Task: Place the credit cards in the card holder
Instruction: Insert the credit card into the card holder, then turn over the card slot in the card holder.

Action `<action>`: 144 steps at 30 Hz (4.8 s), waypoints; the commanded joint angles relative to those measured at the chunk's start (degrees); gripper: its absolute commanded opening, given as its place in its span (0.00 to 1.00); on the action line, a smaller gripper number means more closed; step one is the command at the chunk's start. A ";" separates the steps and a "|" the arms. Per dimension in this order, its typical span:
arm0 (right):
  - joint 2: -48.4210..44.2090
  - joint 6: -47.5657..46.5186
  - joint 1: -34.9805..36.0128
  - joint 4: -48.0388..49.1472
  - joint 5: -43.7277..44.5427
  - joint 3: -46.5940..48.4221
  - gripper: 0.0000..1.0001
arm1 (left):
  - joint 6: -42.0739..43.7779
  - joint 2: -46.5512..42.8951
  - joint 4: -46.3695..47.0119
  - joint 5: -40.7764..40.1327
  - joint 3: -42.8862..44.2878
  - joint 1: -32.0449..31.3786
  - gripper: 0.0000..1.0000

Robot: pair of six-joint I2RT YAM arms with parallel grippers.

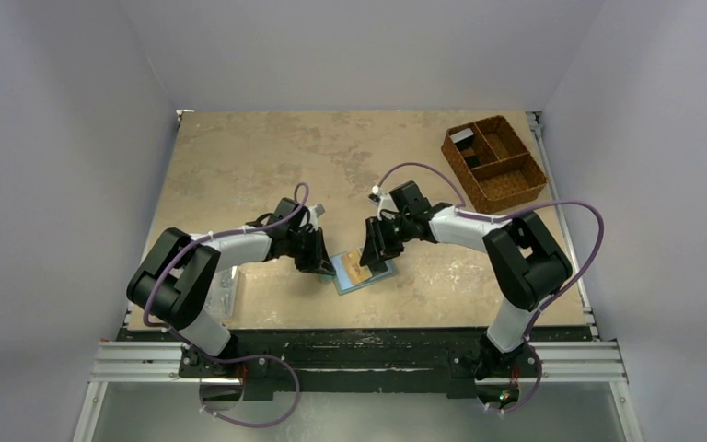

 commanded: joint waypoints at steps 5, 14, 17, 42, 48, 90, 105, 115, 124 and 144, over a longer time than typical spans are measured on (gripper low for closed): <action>1.13 -0.52 3.42 -2.68 5.56 2.45 0.36 | 0.40 0.11 2.08 0.13 -2.87 0.21 0.00; 4.02 0.20 5.60 -1.91 5.24 5.26 0.36 | 0.24 -0.08 2.95 0.84 -3.05 0.21 0.00; 4.17 -0.71 5.59 -2.59 5.71 5.58 0.36 | 0.77 -0.68 1.87 0.45 -2.54 0.23 0.00; 5.96 5.59 6.98 6.81 -0.35 4.08 0.42 | 1.22 0.48 2.84 0.66 -3.32 0.56 0.00; 4.58 3.45 7.09 4.05 1.70 4.49 0.43 | 1.40 0.32 2.57 0.50 -3.43 0.58 0.00; 2.78 2.51 10.88 -2.25 19.92 3.91 0.21 | 1.69 -1.66 0.95 2.69 -1.47 0.91 0.00; 1.91 2.44 10.87 -0.89 17.85 1.41 0.29 | 0.70 -2.06 1.61 3.37 -1.78 1.05 0.00; 2.98 3.84 10.88 1.39 15.75 0.58 0.26 | -3.07 -3.47 5.47 8.26 -2.52 1.62 0.07; 3.33 3.93 10.88 1.96 15.10 0.28 0.24 | -4.13 -3.03 7.22 9.60 -2.94 1.79 0.13; 3.61 3.32 10.88 1.52 14.88 0.94 0.23 | -4.73 -1.91 6.88 7.89 -3.99 1.78 0.34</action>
